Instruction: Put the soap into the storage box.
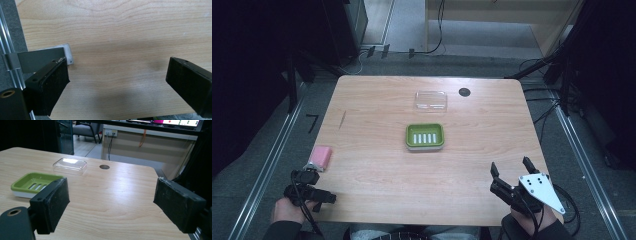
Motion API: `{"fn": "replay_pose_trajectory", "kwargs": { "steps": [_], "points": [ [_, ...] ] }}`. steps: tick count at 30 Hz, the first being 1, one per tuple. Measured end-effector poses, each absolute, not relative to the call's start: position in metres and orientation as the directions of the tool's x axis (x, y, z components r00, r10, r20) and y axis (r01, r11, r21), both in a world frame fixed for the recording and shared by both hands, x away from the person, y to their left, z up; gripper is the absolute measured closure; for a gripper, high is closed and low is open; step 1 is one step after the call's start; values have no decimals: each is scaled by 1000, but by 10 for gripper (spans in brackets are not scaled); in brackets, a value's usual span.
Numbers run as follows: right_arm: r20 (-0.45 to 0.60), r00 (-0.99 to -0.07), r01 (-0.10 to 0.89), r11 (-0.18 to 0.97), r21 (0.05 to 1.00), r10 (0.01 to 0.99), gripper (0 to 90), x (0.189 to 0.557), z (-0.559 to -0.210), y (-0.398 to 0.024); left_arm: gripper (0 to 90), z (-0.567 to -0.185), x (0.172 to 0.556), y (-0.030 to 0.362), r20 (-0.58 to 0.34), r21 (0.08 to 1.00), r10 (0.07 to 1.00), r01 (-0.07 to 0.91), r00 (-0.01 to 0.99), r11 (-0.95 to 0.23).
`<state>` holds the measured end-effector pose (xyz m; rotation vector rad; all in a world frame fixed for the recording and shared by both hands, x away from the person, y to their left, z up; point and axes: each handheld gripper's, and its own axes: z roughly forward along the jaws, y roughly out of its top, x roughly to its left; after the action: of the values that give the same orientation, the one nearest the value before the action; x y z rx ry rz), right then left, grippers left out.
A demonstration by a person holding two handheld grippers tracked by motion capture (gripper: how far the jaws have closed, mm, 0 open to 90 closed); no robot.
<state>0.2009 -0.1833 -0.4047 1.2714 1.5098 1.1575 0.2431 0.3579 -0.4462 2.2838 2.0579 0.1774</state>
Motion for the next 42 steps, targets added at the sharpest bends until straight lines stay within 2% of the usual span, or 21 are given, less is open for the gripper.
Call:
{"fn": "replay_pose_trajectory", "kwargs": {
  "steps": [42],
  "points": [
    [-36,-145,227,68,972,989,127,201,-404,-182,43,-439,262,367,75,156,987,976,142,-153]
  ]
}}
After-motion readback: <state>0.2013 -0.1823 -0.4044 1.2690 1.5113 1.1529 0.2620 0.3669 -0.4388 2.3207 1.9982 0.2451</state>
